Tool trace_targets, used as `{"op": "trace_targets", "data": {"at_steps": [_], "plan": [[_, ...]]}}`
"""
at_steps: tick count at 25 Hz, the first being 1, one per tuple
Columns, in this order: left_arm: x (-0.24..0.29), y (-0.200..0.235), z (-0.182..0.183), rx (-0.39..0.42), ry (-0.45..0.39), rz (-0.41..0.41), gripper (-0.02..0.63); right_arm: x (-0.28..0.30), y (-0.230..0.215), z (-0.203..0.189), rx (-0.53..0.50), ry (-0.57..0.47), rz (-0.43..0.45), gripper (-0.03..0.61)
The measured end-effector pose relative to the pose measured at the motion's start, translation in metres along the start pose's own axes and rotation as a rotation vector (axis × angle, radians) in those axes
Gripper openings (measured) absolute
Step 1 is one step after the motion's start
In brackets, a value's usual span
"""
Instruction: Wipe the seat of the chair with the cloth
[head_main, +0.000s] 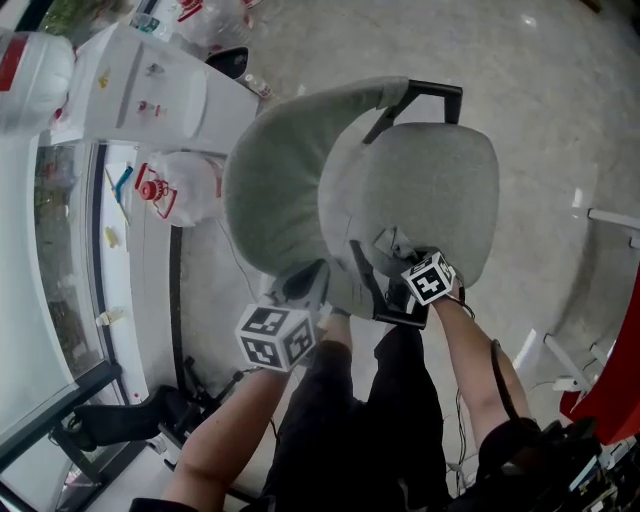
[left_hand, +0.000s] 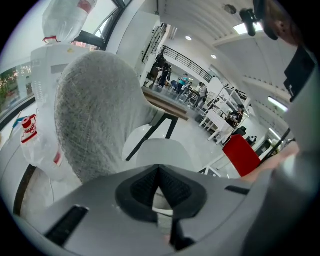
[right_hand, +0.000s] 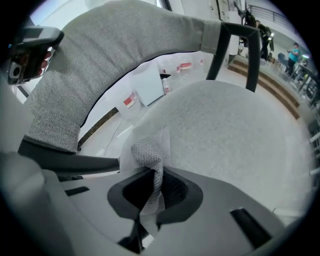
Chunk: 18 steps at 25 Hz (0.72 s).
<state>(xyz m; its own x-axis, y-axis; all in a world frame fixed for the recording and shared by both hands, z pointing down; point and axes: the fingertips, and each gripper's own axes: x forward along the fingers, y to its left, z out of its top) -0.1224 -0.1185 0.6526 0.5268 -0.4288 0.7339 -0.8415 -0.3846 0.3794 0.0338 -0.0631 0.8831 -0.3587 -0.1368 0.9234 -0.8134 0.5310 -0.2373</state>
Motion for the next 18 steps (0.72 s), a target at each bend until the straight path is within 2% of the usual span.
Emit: {"op": "trace_targets", "data": {"at_steps": [10, 14, 16, 18], "plan": [[0.007, -0.005, -0.006, 0.041, 0.038, -0.015, 0.006, -0.030, -0.053, -0.058, 0.200, -0.009, -0.118, 0.031], [0.007, -0.007, -0.008, 0.060, 0.054, -0.024, 0.006, -0.043, -0.071, -0.080, 0.315, -0.024, -0.164, 0.031], [0.007, -0.008, -0.008, 0.055, 0.060, -0.031, 0.006, -0.051, -0.081, -0.094, 0.379, -0.021, -0.200, 0.031], [0.005, -0.008, -0.008, 0.015, 0.066, -0.034, 0.006, -0.060, -0.089, -0.108, 0.440, 0.000, -0.244, 0.031]]}}
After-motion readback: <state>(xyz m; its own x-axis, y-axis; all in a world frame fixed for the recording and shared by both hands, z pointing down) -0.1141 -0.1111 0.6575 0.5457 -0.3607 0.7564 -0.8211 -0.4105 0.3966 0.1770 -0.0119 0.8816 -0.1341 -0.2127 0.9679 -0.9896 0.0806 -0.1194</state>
